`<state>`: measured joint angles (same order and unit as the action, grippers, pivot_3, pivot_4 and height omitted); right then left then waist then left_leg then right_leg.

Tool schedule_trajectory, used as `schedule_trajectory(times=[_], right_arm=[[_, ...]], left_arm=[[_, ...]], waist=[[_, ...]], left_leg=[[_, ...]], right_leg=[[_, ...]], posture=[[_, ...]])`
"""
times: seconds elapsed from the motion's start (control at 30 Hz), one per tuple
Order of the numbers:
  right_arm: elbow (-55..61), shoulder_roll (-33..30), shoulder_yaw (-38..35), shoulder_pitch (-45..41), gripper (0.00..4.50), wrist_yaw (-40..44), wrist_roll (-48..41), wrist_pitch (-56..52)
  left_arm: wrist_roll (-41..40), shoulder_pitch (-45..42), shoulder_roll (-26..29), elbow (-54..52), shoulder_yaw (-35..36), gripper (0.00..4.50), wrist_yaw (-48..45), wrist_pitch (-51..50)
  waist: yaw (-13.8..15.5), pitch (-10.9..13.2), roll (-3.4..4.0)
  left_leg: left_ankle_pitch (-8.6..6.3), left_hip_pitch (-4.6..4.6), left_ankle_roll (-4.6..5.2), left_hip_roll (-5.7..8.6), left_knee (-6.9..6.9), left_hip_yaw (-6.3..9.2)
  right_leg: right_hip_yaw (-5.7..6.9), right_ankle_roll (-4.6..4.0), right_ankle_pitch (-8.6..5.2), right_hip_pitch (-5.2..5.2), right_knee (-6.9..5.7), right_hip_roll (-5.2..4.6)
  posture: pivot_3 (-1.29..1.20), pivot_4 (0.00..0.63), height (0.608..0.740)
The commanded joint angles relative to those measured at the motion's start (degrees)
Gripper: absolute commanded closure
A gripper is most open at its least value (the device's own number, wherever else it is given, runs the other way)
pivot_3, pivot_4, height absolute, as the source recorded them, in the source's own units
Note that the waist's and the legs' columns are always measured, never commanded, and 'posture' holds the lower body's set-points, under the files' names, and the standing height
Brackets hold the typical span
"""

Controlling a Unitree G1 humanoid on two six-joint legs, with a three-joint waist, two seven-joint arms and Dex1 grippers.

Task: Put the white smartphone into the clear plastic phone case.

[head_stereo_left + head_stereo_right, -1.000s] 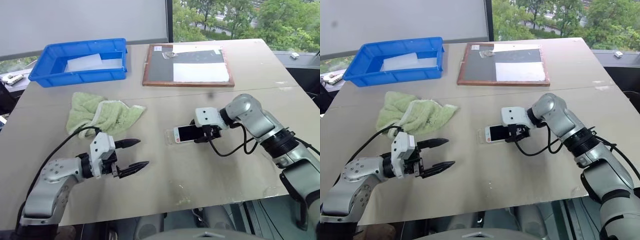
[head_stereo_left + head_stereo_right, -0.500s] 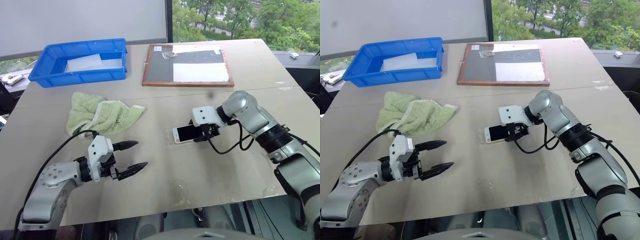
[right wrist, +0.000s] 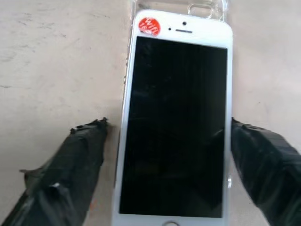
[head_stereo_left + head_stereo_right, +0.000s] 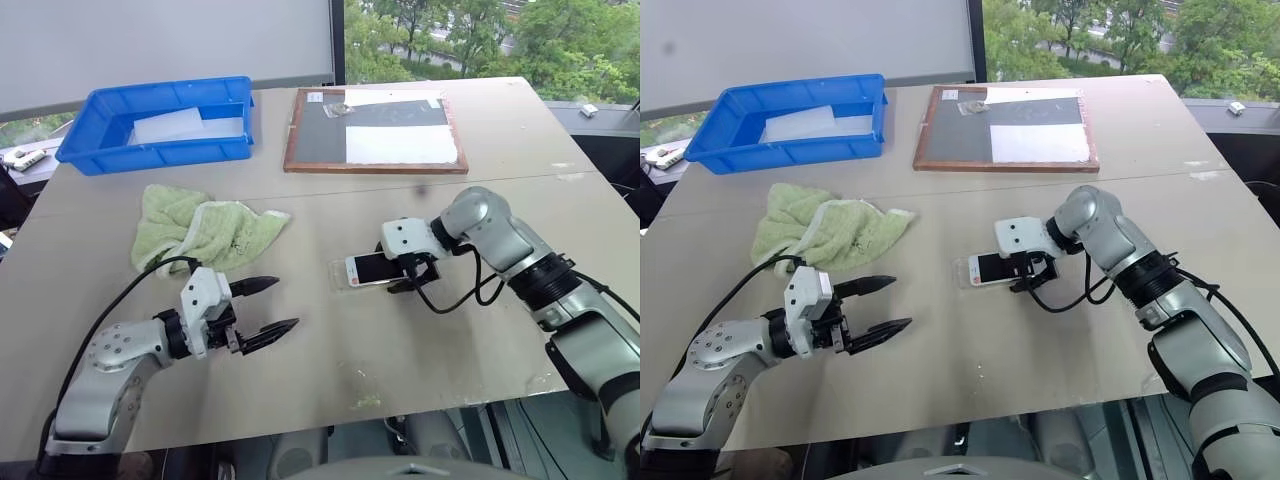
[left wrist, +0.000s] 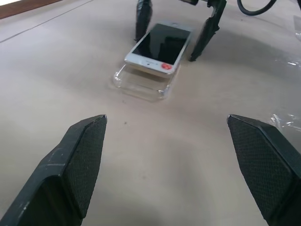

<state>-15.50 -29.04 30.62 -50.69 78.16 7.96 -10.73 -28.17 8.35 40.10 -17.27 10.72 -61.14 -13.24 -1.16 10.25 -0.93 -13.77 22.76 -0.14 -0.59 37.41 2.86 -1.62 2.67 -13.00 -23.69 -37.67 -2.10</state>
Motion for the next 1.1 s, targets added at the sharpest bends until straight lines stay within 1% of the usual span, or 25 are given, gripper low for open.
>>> schedule_trajectory(times=[0.03,0.07,0.13,0.23,0.33,0.37,0.4,0.57,0.7,0.83,1.1], right_arm=[[6.37,-0.82,-5.78,-0.88,0.09,-0.2,-4.33,-5.47],[7.33,-0.8,-6.42,-0.83,0.32,-0.32,-5.0,-6.9],[9.25,-0.78,-7.55,-0.57,0.93,-0.47,-6.38,-9.98],[10.9,0.12,-8.9,0.19,2.16,-1.88,-8.15,-13.26],[11.41,1.45,-9.03,1.4,3.66,-4.58,-8.57,-15.02],[11.73,1.8,-8.79,2.11,3.97,-5.3,-8.65,-15.64],[12.07,1.99,-8.52,2.85,4.47,-5.86,-8.69,-16.06],[12.5,2.48,-6.62,6.67,4.47,-7.91,-7.92,-16.44],[10.54,2.86,-2.99,9.25,4.47,-9.76,-4.95,-14.67],[7.31,2.7,0.75,9.79,4.47,-10.51,-1.45,-12.8],[2.18,4.87,3.24,10.6,4.47,-9.62,-0.8,-14.35]], left_arm=[[0.3,-1.16,0.3,0.2,0.05,0.29,-0.09,1.34],[0.32,-1.46,0.31,0.4,-0.04,0.29,-0.07,1.33],[0.37,-2.11,0.28,0.62,-0.28,0.29,0.09,1.12],[0.46,-2.77,0.19,0.65,-0.57,0.29,0.35,0.87],[0.48,-3.31,0.14,0.48,-0.82,0.29,0.67,0.56],[0.48,-3.44,0.15,0.41,-0.85,0.29,0.78,0.5],[0.47,-3.55,0.16,0.34,-0.89,0.29,0.9,0.43],[0.38,-3.62,0.14,-0.29,-1.14,0.29,1.7,0.16],[0.45,-3.54,-0.32,-1.07,-1.74,0.29,2.73,-0.15],[0.56,-3.86,-0.67,-1.45,-2.33,0.29,3.6,-0.45],[0.6,-4.46,-1.17,-1.89,-3.0,0.29,4.58,-0.98]], waist=[[0.07,0.02,0.02],[0.1,0.02,0.02],[0.15,0.02,0.02],[0.13,0.03,0.02],[0.08,0.02,0.02],[0.06,0.02,0.02],[0.07,0.02,0.02],[0.09,0.02,0.01],[0.04,0.02,0.02],[-0.19,-0.04,-0.03],[-0.82,-0.29,-0.18]], left_leg=[[0.0,0.01,0.0,0.0,0.0,0.01],[0.0,0.01,0.0,0.0,0.0,0.03],[0.0,0.01,0.0,0.0,0.0,0.03],[0.0,0.01,0.0,0.0,0.0,0.03],[0.0,0.01,0.0,0.0,-0.01,0.03],[0.0,0.01,0.0,0.0,-0.01,0.02],[0.0,0.01,0.0,0.0,-0.01,0.02],[0.0,0.03,0.0,0.0,-0.02,0.01],[0.0,0.02,0.0,0.0,-0.02,0.02],[0.0,-0.08,0.0,0.0,-0.01,0.0],[0.0,-0.52,0.0,-0.01,-0.02,0.01]], right_leg=[[0.0,0.01,0.0,-0.01,0.0,0.0],[0.01,0.01,0.0,0.0,0.0,0.0],[0.01,-0.01,-0.01,0.0,0.0,0.0],[0.01,-0.03,-0.02,0.0,0.0,0.0],[0.01,-0.03,-0.01,0.0,0.0,0.0],[0.01,-0.03,-0.01,0.0,0.0,0.0],[0.01,-0.02,-0.01,0.0,0.0,0.0],[0.01,0.0,0.0,0.0,0.01,0.0],[0.01,-0.01,-0.01,0.0,0.0,0.0],[0.0,-0.01,-0.02,0.02,-0.04,0.01],[-0.01,-0.13,-0.17,0.38,-0.09,0.03]], posture=[[0.0,0.15,0.74],[0.0,0.15,0.74],[0.0,0.15,0.74],[0.0,0.15,0.74],[0.0,0.15,0.74],[0.0,0.15,0.74],[0.0,0.15,0.74],[0.0,0.15,0.74],[0.0,0.15,0.74],[0.0,0.15,0.74],[0.0,0.15,0.74]])
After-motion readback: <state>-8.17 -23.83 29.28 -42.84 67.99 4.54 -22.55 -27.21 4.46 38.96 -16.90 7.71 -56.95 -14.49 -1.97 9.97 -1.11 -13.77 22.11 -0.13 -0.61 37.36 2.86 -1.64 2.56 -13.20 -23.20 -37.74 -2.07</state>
